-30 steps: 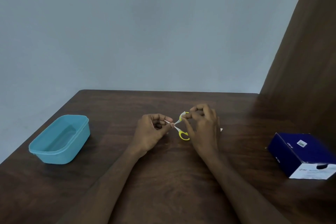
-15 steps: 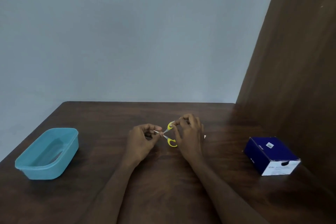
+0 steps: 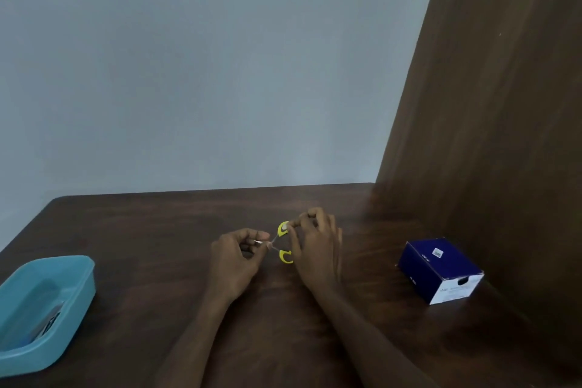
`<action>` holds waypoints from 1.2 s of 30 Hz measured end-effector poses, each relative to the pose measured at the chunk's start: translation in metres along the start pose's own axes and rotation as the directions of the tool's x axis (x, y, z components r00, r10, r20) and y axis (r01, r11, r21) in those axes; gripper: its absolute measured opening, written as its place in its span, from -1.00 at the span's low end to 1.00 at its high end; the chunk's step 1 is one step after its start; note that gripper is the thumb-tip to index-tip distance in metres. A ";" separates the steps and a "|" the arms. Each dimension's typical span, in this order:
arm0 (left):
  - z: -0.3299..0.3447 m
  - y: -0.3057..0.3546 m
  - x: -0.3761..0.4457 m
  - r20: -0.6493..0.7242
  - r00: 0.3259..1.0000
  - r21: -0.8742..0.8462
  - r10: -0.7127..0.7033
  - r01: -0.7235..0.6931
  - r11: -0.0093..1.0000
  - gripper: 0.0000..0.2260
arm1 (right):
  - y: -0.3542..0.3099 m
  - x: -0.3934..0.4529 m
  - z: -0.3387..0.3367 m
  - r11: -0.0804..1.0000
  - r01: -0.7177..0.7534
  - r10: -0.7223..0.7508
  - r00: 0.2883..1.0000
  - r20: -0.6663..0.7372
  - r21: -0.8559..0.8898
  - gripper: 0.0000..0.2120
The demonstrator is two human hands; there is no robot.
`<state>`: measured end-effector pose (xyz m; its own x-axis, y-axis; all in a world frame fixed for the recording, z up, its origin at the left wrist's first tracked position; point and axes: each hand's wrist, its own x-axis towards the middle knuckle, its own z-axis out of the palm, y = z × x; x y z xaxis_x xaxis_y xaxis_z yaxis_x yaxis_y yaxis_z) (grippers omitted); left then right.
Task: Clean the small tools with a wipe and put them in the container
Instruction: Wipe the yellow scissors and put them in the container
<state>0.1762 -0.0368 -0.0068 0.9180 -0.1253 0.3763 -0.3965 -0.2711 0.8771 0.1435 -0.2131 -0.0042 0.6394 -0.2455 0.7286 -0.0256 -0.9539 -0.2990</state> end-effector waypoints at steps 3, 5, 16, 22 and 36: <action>0.004 -0.001 0.004 -0.016 1.000 0.011 0.005 -0.005 1.000 -0.84 | 0.001 0.001 0.003 0.991 0.091 -0.094 0.995 0.032 0.099 -0.90; 0.003 -0.003 0.005 -0.026 1.000 0.010 0.003 -0.003 1.000 -0.84 | 0.002 0.001 0.004 0.992 0.064 -0.068 0.997 0.029 0.109 -0.87; -0.003 0.000 0.003 -0.015 0.999 -0.039 -0.047 0.047 0.998 -0.87 | 0.008 0.004 0.012 0.910 -0.078 0.077 0.997 0.019 0.407 -0.94; -0.003 -0.006 0.007 -0.087 0.992 -0.087 -0.095 0.087 0.992 -0.90 | 0.005 0.005 0.015 0.837 0.040 -0.102 0.991 0.084 0.545 -0.97; -0.005 -0.009 0.013 -0.169 0.961 -0.337 -0.218 0.151 0.929 -0.93 | 0.009 0.002 0.018 0.862 0.044 -0.096 0.992 0.077 0.505 -0.89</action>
<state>0.1914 -0.0306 -0.0086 0.9701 0.0995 0.2213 -0.2270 0.0505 0.9726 0.1585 -0.2194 -0.0163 0.6961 -0.1387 0.7045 0.3941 -0.7463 -0.5363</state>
